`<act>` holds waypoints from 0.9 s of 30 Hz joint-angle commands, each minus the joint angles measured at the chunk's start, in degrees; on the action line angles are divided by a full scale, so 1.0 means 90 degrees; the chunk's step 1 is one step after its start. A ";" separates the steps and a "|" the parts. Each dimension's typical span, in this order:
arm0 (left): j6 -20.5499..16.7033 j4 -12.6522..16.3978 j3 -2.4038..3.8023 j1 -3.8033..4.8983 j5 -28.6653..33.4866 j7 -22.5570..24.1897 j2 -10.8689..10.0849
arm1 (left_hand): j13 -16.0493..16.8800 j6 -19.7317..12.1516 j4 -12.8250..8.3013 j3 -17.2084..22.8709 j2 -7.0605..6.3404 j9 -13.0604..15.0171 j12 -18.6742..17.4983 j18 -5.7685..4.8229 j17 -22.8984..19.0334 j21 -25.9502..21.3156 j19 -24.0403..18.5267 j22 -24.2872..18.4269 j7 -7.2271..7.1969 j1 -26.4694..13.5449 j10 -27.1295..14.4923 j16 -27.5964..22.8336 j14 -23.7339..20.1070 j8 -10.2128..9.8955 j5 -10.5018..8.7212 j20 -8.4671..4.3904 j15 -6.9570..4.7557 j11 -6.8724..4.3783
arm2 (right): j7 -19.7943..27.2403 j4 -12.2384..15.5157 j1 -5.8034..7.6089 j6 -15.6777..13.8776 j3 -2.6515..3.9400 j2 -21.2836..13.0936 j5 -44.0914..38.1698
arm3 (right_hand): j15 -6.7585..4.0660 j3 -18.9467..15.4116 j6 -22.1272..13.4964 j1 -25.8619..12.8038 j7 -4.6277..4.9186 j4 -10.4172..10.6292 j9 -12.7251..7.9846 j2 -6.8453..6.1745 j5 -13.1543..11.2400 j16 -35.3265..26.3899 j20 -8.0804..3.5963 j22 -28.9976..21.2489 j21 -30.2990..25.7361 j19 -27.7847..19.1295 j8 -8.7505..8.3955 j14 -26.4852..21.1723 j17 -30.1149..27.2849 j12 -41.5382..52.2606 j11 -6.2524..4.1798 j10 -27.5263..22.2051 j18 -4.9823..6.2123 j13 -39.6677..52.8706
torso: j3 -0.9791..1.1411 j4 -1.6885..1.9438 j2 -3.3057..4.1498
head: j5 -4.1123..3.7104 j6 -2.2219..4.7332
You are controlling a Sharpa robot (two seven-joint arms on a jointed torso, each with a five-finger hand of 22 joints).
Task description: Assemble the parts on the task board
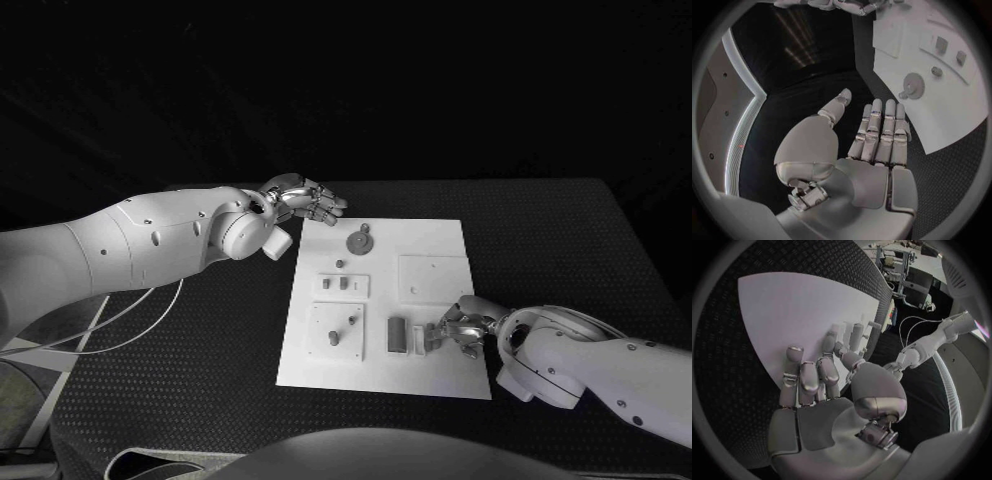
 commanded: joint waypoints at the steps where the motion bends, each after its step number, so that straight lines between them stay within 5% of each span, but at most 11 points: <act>1: 0.0061 0.0018 0.0004 0.0005 -0.0021 0.0035 0.0003 | -0.0011 -0.0044 -0.0020 -0.0028 -0.0024 0.0008 -0.0006 -0.0025 0.0008 0.0021 -0.0030 -0.0007 0.0008 -0.0045 -0.0008 -0.0034 -0.0017 0.0040 -0.0024 -0.0003 0.0006 -0.0006 | -0.0346 -0.0142 -0.0053 0.0410 -0.0047 0.0044 -0.0622 | -0.0032 -0.0050 -0.0122 -0.0044 0.0150 -0.0005 -0.0014 -0.0062 0.0017 -0.0015 0.0028 0.0011 0.0008 -0.0008 -0.0004 -0.0020 0.0003 -0.0047 -0.0003 -0.0025 0.0044 -0.0006 | 0.0003 0.0000 0.0000 | -0.0001 -0.0002; 7: 0.0069 0.0022 0.0004 0.0005 -0.0021 0.0029 0.0008 | -0.0011 -0.0044 -0.0021 -0.0029 -0.0024 0.0009 -0.0006 -0.0025 0.0010 0.0022 -0.0030 -0.0007 0.0008 -0.0045 -0.0007 -0.0035 -0.0017 0.0040 -0.0024 -0.0003 0.0006 -0.0006 | -0.0483 -0.0352 -0.0034 0.0563 -0.0047 0.0163 -0.0857 | -0.0025 -0.0237 -0.0079 -0.0376 0.0153 0.0053 -0.0025 -0.0268 0.0017 -0.0026 0.0065 0.0006 -0.0011 0.0011 -0.0016 -0.0006 0.0031 -0.0063 0.0002 -0.0012 0.0044 0.0006 | 0.0003 0.0002 0.0000 | -0.0002 -0.0001; 13: 0.0076 0.0024 0.0004 0.0006 -0.0021 0.0026 0.0016 | -0.0011 -0.0042 -0.0020 -0.0029 -0.0024 0.0009 -0.0005 -0.0025 0.0012 0.0022 -0.0030 -0.0008 0.0008 -0.0046 -0.0006 -0.0036 -0.0016 0.0042 -0.0024 -0.0002 0.0007 -0.0006 | -0.0571 -0.0502 -0.0019 0.1032 -0.0047 0.0307 -0.1030 | -0.0048 -0.0259 -0.0028 -0.1198 0.0127 0.0474 -0.0067 -0.0510 0.0015 -0.0049 0.0036 -0.0044 -0.0085 0.0081 -0.0063 0.0041 0.0080 -0.0088 -0.0027 0.0016 0.0044 0.0045 | -0.0002 0.0002 0.0001 | -0.0009 0.0004; 20: 0.0073 0.0035 0.0004 0.0006 -0.0021 0.0012 -0.0003 | -0.0010 -0.0041 -0.0019 -0.0029 -0.0022 0.0010 -0.0004 -0.0025 0.0014 0.0022 -0.0029 -0.0008 0.0007 -0.0047 -0.0004 -0.0036 -0.0016 0.0043 -0.0024 -0.0002 0.0007 -0.0006 | -0.0636 -0.0575 -0.0019 0.1321 -0.0048 0.0343 -0.1156 | -0.0061 -0.0120 -0.0012 -0.1291 0.0118 0.0485 -0.0074 -0.0499 0.0016 -0.0051 0.0000 -0.0036 -0.0095 0.0096 -0.0080 0.0050 0.0099 -0.0086 -0.0036 0.0030 0.0044 0.0080 | -0.0005 0.0007 0.0003 | -0.0007 -0.0008; 27: 0.0076 0.0045 0.0004 0.0007 -0.0021 -0.0002 -0.0021 | -0.0010 -0.0039 -0.0019 -0.0029 -0.0022 0.0010 -0.0003 -0.0025 0.0016 0.0022 -0.0029 -0.0008 0.0006 -0.0048 -0.0002 -0.0037 -0.0015 0.0045 -0.0024 -0.0002 0.0007 -0.0007 | -0.0644 -0.0592 -0.0019 0.1400 -0.0049 0.0213 -0.1234 | -0.0057 -0.0018 0.0003 -0.1230 0.0123 0.0168 -0.0066 -0.0371 0.0016 -0.0055 -0.0001 -0.0002 -0.0092 0.0089 -0.0090 0.0029 0.0084 -0.0109 -0.0031 0.0025 0.0044 0.0083 | -0.0003 0.0005 -0.0001 | 0.0011 -0.0014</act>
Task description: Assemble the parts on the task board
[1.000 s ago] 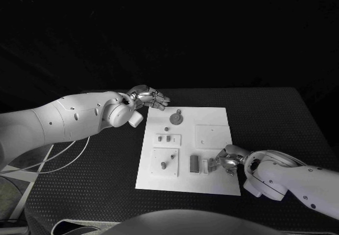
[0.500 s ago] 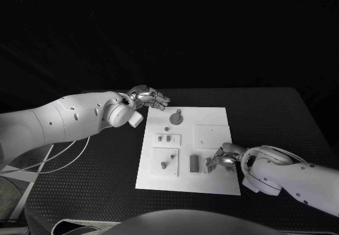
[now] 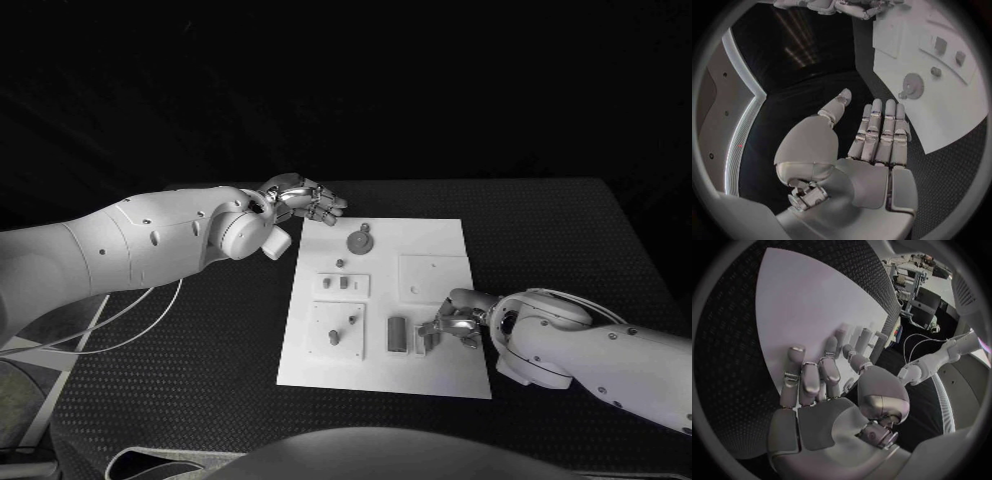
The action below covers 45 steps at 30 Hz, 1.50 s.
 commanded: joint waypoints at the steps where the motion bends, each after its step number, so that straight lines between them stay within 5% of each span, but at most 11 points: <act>1: 0.0072 0.0018 0.0004 0.0007 -0.0016 0.0018 -0.0009 | -0.0006 -0.0043 -0.0020 -0.0029 -0.0022 0.0010 -0.0003 -0.0025 0.0012 0.0022 -0.0029 -0.0009 0.0003 -0.0048 -0.0002 -0.0038 -0.0016 0.0045 -0.0024 -0.0002 0.0007 -0.0007 | -0.0495 -0.0177 -0.0126 0.0555 -0.0121 -0.0127 -0.0287 | -0.0021 0.0020 -0.0046 0.0013 0.0084 -0.0139 -0.0060 0.0060 0.0014 -0.0030 -0.0031 0.0015 -0.0015 -0.0016 -0.0098 -0.0028 -0.0010 -0.0037 -0.0027 0.0027 -0.0012 0.0009 | 0.0001 -0.0002 -0.0002 | 0.0016 -0.0005; 15: 0.0068 0.0003 0.0003 0.0006 -0.0018 0.0013 -0.0009 | -0.0006 -0.0041 -0.0021 -0.0028 -0.0020 0.0011 -0.0003 -0.0024 0.0016 0.0023 -0.0029 -0.0009 0.0001 -0.0046 0.0000 -0.0039 -0.0015 0.0047 -0.0024 -0.0002 0.0006 -0.0008 | -0.0476 -0.0142 -0.0128 0.0726 -0.0124 -0.0276 -0.0616 | -0.0005 0.0062 -0.0062 0.0328 0.0097 -0.0247 -0.0047 -0.0199 0.0014 -0.0045 -0.0019 0.0059 -0.0027 -0.0043 -0.0123 -0.0089 -0.0072 -0.0090 -0.0012 0.0000 -0.0012 -0.0011 | 0.0023 -0.0019 0.0000 | 0.0023 -0.0008; 27: 0.0068 0.0011 0.0003 0.0006 -0.0019 0.0011 -0.0023 | -0.0006 -0.0041 -0.0022 -0.0027 -0.0019 0.0011 -0.0002 -0.0024 0.0019 0.0023 -0.0029 -0.0010 0.0001 -0.0043 0.0000 -0.0041 -0.0014 0.0049 -0.0024 -0.0003 0.0006 -0.0009 | -0.0641 -0.0147 -0.0128 0.0991 -0.0124 -0.0340 -0.1750 | 0.0002 0.0031 -0.0059 0.0335 0.0101 -0.0232 -0.0043 -0.0238 0.0014 -0.0050 -0.0007 0.0065 -0.0037 -0.0047 -0.0127 -0.0103 -0.0088 -0.0111 -0.0008 -0.0011 -0.0012 -0.0026 | 0.0006 -0.0008 0.0000 | 0.0002 -0.0003; 32: 0.0077 0.0025 0.0003 0.0007 -0.0019 0.0010 -0.0032 | -0.0007 -0.0041 -0.0022 -0.0027 -0.0020 0.0011 -0.0002 -0.0024 0.0021 0.0023 -0.0029 -0.0010 0.0001 -0.0044 0.0001 -0.0042 -0.0014 0.0049 -0.0024 -0.0003 0.0006 -0.0009 | -0.0908 -0.0014 -0.0127 0.1464 -0.0124 -0.0328 -0.2697 | 0.0029 -0.0110 -0.0091 -0.0291 0.0117 0.0122 -0.0062 -0.0273 0.0013 -0.0076 0.0045 0.0042 -0.0104 -0.0079 -0.0170 -0.0177 -0.0183 -0.0209 0.0008 -0.0095 -0.0012 -0.0124 | 0.0001 -0.0011 0.0000 | -0.0011 -0.0006; 41: 0.0082 0.0030 0.0003 0.0007 -0.0019 0.0008 -0.0025 | -0.0006 -0.0038 -0.0021 -0.0027 -0.0017 0.0012 -0.0001 -0.0024 0.0024 0.0024 -0.0028 -0.0010 0.0000 -0.0045 0.0003 -0.0043 -0.0013 0.0052 -0.0024 -0.0002 0.0006 -0.0010 | -0.0949 0.0055 -0.0128 0.1741 -0.0124 -0.0196 -0.3056 | 0.0049 0.0088 -0.0126 -0.0586 0.0132 0.0371 -0.0085 -0.0527 0.0014 -0.0089 0.0023 0.0071 -0.0135 -0.0110 -0.0223 -0.0261 -0.0263 -0.0288 0.0021 -0.0165 -0.0012 -0.0178 | 0.0002 -0.0005 0.0001 | -0.0039 -0.0007; 45: 0.0078 0.0034 0.0003 0.0007 -0.0024 0.0003 -0.0027 | -0.0005 -0.0028 -0.0022 -0.0024 -0.0012 0.0015 0.0003 -0.0023 0.0029 0.0024 -0.0028 -0.0010 -0.0004 -0.0041 0.0012 -0.0045 -0.0012 0.0059 -0.0024 -0.0003 0.0006 -0.0013 | -0.0966 0.0046 -0.0131 0.1840 -0.0128 -0.0172 -0.3174 | 0.0053 0.0156 -0.0160 -0.0570 0.0142 0.0382 -0.0093 -0.0533 0.0014 -0.0092 0.0019 0.0081 -0.0140 -0.0119 -0.0247 -0.0297 -0.0307 -0.0330 0.0030 -0.0207 -0.0012 -0.0223 | 0.0002 -0.0008 0.0001 | -0.0045 -0.0013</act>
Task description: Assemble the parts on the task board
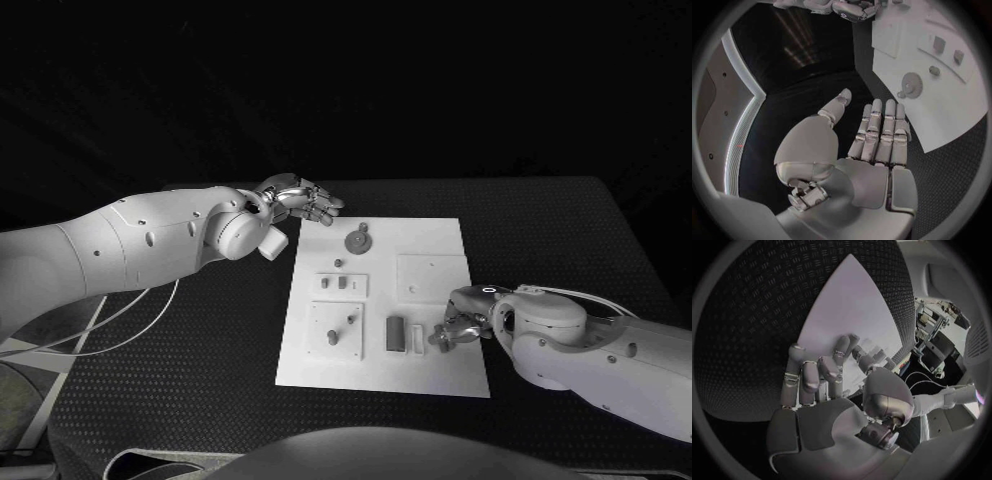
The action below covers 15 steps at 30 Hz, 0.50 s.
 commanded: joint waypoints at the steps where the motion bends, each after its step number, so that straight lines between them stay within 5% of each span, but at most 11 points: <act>1: 0.0078 0.0021 0.0003 0.0007 -0.0021 0.0033 0.0006 | -0.0006 -0.0028 -0.0022 -0.0024 -0.0012 0.0010 0.0003 -0.0023 0.0008 0.0024 -0.0028 -0.0011 -0.0005 -0.0041 0.0012 -0.0024 -0.0012 0.0033 -0.0024 -0.0003 0.0006 -0.0014 | -0.0621 -0.0154 -0.0150 0.1019 -0.0145 -0.0071 -0.0515 | 0.0015 0.0050 -0.1091 0.0010 0.1042 0.0000 -0.0106 -0.0007 0.0020 -0.0040 -0.0004 0.0015 -0.0023 -0.0051 -0.0249 -0.0067 -0.0033 -0.0054 -0.0002 -0.0064 -0.0010 -0.0034 | 0.0002 -0.0002 0.0000 | -0.0005 -0.0006; 10: 0.0076 0.0029 0.0003 0.0008 -0.0034 0.0021 0.0009 | -0.0006 -0.0025 -0.0023 -0.0024 -0.0014 0.0011 0.0005 -0.0023 0.0013 0.0024 -0.0028 -0.0011 -0.0007 -0.0039 0.0017 -0.0026 -0.0012 0.0036 -0.0024 -0.0003 0.0006 -0.0016 | -0.0591 -0.0147 -0.0235 0.1241 -0.0155 -0.0055 -0.0205 | 0.0064 0.0188 -0.1244 0.0682 0.1112 -0.0616 -0.0138 0.0157 0.0019 -0.0051 0.0004 0.0077 -0.0008 -0.0119 -0.0336 -0.0216 -0.0184 -0.0190 0.0066 -0.0225 -0.0021 -0.0167 | 0.0008 -0.0006 -0.0003 | -0.0016 -0.0010; 15: 0.0068 0.0028 0.0003 0.0008 -0.0048 0.0014 0.0005 | -0.0006 -0.0026 -0.0025 -0.0024 -0.0016 0.0011 0.0005 -0.0023 0.0014 0.0024 -0.0029 -0.0011 -0.0007 -0.0037 0.0017 -0.0026 -0.0012 0.0036 -0.0024 -0.0003 0.0005 -0.0016 | -0.0567 -0.0146 -0.0250 0.1164 -0.0155 -0.0073 0.0209 | 0.0095 0.0130 -0.1310 0.1283 0.1138 -0.0636 -0.0141 0.0149 0.0021 -0.0048 0.0037 0.0122 -0.0010 -0.0177 -0.0366 -0.0289 -0.0227 -0.0277 0.0093 -0.0332 -0.0010 -0.0230 | 0.0011 -0.0008 -0.0001 | -0.0018 -0.0012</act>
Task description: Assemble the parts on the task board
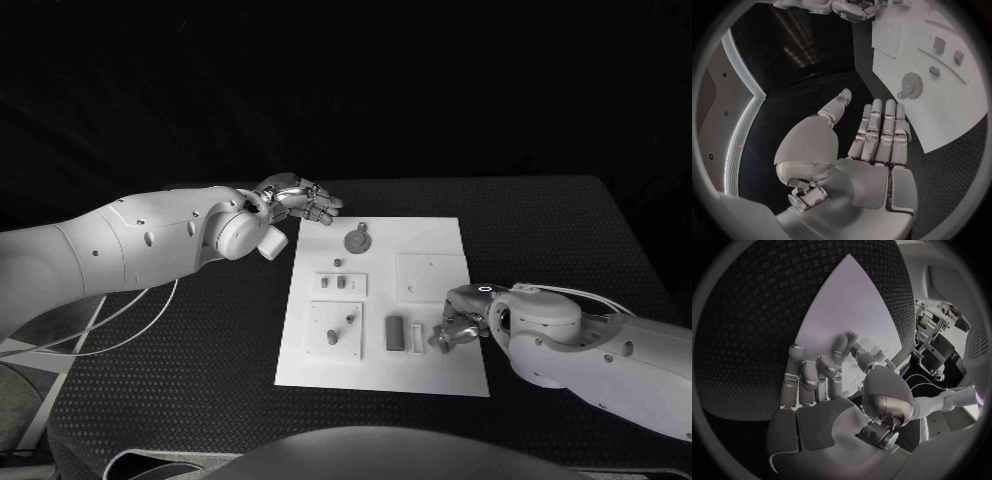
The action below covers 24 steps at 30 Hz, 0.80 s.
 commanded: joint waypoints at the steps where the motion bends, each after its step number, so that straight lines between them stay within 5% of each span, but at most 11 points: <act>1: 0.0069 0.0016 0.0004 0.0006 -0.0042 0.0025 0.0008 | -0.0006 -0.0026 -0.0025 -0.0024 -0.0017 0.0006 0.0005 -0.0023 0.0006 0.0024 -0.0029 -0.0006 -0.0007 -0.0037 0.0017 -0.0023 -0.0012 0.0036 -0.0024 -0.0003 0.0005 -0.0016 | -0.0497 -0.0210 -0.0223 0.0952 -0.0214 -0.0109 0.0330 | 0.0000 0.0142 -0.1293 0.0739 0.1213 -0.0161 -0.0100 0.0410 0.0022 -0.0028 -0.0005 0.0013 -0.0014 -0.0056 -0.0377 -0.0071 -0.0038 -0.0095 0.0020 -0.0115 -0.0008 -0.0088 | 0.0003 -0.0003 0.0000 | -0.0001 -0.0001; 5: 0.0072 0.0016 0.0004 0.0006 -0.0044 0.0018 0.0013 | -0.0007 -0.0027 -0.0027 -0.0023 -0.0018 0.0005 0.0004 -0.0022 0.0008 0.0024 -0.0029 -0.0006 -0.0008 -0.0033 0.0016 -0.0024 -0.0012 0.0036 -0.0024 -0.0003 0.0005 -0.0016 | -0.0463 -0.0275 -0.0223 0.0630 -0.0213 -0.0136 0.0819 | 0.0018 0.0157 -0.1377 0.1208 0.1241 -0.0164 -0.0100 0.0499 0.0022 -0.0033 0.0010 0.0035 -0.0024 -0.0103 -0.0411 -0.0155 -0.0101 -0.0260 0.0046 -0.0268 -0.0009 -0.0235 | 0.0002 0.0001 0.0000 | 0.0000 -0.0002; 9: 0.0066 0.0013 0.0004 0.0006 -0.0044 0.0019 0.0015 | -0.0007 -0.0028 -0.0028 -0.0022 -0.0019 0.0005 0.0004 -0.0022 0.0009 0.0024 -0.0029 -0.0006 -0.0008 -0.0030 0.0016 -0.0024 -0.0012 0.0036 -0.0024 -0.0004 0.0005 -0.0016 | -0.0424 -0.0326 -0.0223 0.0441 -0.0212 -0.0133 0.1248 | 0.0037 0.0563 -0.1388 0.1689 0.1252 -0.0143 -0.0101 0.0601 0.0022 -0.0045 0.0053 0.0028 -0.0061 -0.0114 -0.0417 -0.0178 -0.0109 -0.0272 0.0061 -0.0246 -0.0010 -0.0168 | 0.0002 0.0004 -0.0001 | -0.0002 0.0000; 24: 0.0064 0.0005 0.0003 0.0006 -0.0055 0.0023 0.0022 | -0.0008 -0.0031 -0.0030 -0.0021 -0.0024 0.0005 0.0003 -0.0022 0.0013 0.0024 -0.0029 -0.0006 -0.0007 -0.0023 0.0016 -0.0027 -0.0012 0.0036 -0.0024 -0.0003 0.0005 -0.0016 | -0.0298 -0.0248 -0.0203 -0.0221 -0.0206 -0.0255 0.1631 | 0.0041 0.0835 -0.1244 0.1810 0.1213 -0.0149 -0.0029 0.0500 0.0020 0.0004 0.0062 0.0062 -0.0002 0.0038 -0.0307 0.0146 0.0232 -0.0088 0.0018 0.0101 -0.0008 0.0124 | -0.0002 0.0003 -0.0002 | -0.0009 0.0015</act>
